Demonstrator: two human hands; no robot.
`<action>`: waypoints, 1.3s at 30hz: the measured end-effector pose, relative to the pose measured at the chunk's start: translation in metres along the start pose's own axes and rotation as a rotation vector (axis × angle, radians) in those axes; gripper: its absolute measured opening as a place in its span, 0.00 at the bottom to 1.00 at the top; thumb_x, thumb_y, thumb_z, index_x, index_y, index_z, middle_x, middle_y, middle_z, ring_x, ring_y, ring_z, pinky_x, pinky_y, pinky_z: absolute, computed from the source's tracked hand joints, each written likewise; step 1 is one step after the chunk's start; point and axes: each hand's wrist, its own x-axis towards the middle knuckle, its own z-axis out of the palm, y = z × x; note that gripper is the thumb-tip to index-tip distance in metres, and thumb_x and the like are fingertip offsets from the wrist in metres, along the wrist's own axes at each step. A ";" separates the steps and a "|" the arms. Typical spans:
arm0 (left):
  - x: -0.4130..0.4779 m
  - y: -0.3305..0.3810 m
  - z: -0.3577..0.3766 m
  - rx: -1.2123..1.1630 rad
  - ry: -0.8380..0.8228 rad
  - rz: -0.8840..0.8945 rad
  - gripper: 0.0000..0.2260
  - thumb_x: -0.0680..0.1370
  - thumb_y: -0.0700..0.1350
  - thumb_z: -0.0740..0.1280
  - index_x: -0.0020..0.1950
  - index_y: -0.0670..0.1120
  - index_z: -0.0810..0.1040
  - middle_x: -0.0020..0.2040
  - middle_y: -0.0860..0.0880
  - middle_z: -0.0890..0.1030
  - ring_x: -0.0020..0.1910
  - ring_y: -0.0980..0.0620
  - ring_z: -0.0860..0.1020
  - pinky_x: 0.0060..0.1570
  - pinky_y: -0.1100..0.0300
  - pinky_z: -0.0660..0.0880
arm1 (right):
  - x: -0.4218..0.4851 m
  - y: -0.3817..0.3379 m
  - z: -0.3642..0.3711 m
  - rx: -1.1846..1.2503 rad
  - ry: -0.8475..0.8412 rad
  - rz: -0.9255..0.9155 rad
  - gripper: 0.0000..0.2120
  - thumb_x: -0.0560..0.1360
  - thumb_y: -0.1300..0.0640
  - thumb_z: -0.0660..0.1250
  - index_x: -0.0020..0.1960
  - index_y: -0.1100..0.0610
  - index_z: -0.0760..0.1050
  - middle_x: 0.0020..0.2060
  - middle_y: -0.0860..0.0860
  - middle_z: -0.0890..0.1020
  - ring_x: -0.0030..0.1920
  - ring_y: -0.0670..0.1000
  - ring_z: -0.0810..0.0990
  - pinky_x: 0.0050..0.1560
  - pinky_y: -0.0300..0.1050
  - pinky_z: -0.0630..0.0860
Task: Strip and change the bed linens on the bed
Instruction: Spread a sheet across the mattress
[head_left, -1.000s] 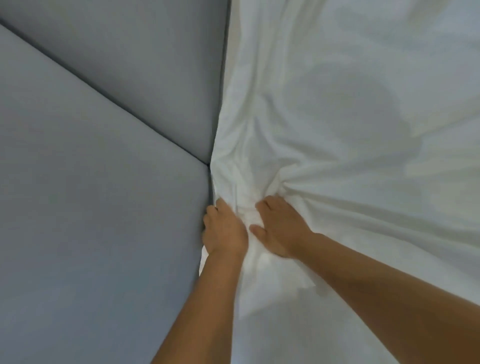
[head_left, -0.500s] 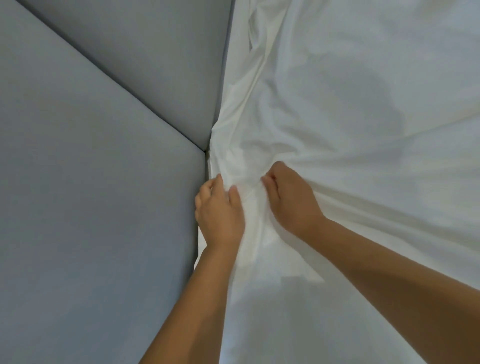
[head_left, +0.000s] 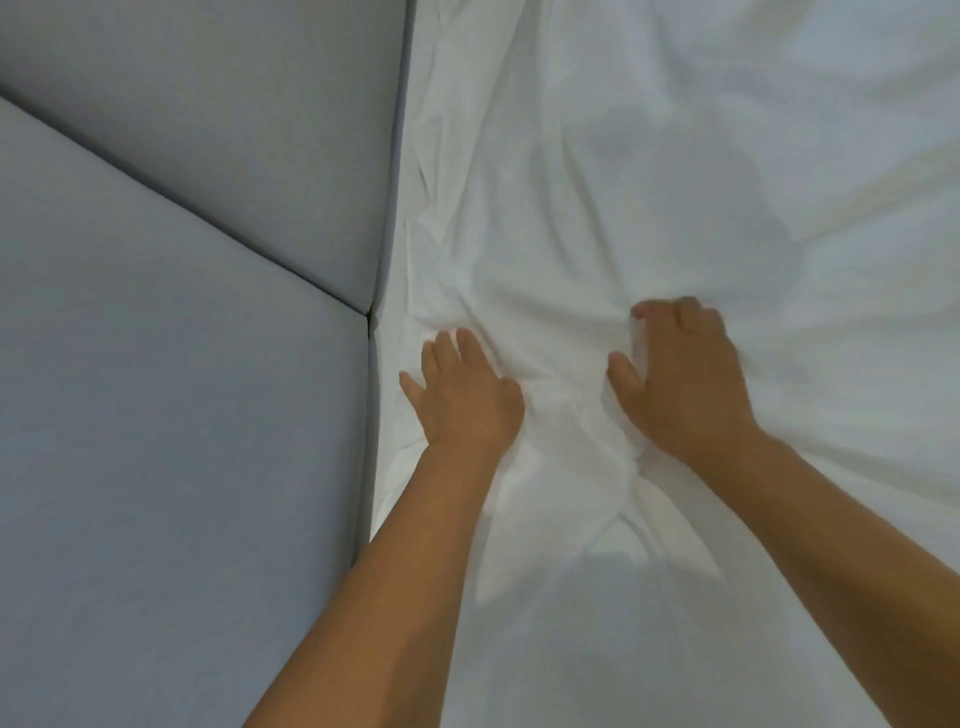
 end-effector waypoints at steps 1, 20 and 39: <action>-0.003 0.007 -0.003 -0.055 0.064 0.055 0.26 0.79 0.47 0.58 0.75 0.43 0.56 0.75 0.45 0.59 0.75 0.47 0.54 0.72 0.45 0.47 | 0.007 0.006 -0.001 -0.072 -0.020 -0.002 0.26 0.71 0.54 0.67 0.66 0.61 0.68 0.60 0.61 0.71 0.61 0.62 0.67 0.57 0.54 0.65; -0.084 0.115 0.040 -0.039 0.024 0.470 0.31 0.75 0.59 0.66 0.73 0.46 0.64 0.70 0.45 0.66 0.68 0.45 0.64 0.63 0.51 0.61 | 0.010 0.098 -0.076 0.054 -0.136 -0.278 0.12 0.79 0.49 0.54 0.42 0.55 0.62 0.31 0.45 0.67 0.33 0.52 0.67 0.33 0.46 0.61; -0.136 0.231 0.018 -0.613 -0.086 0.554 0.16 0.81 0.49 0.58 0.67 0.45 0.72 0.63 0.49 0.75 0.61 0.60 0.69 0.59 0.75 0.61 | -0.046 0.195 -0.150 0.130 0.279 0.158 0.21 0.78 0.47 0.54 0.45 0.64 0.74 0.30 0.63 0.77 0.32 0.64 0.77 0.36 0.48 0.68</action>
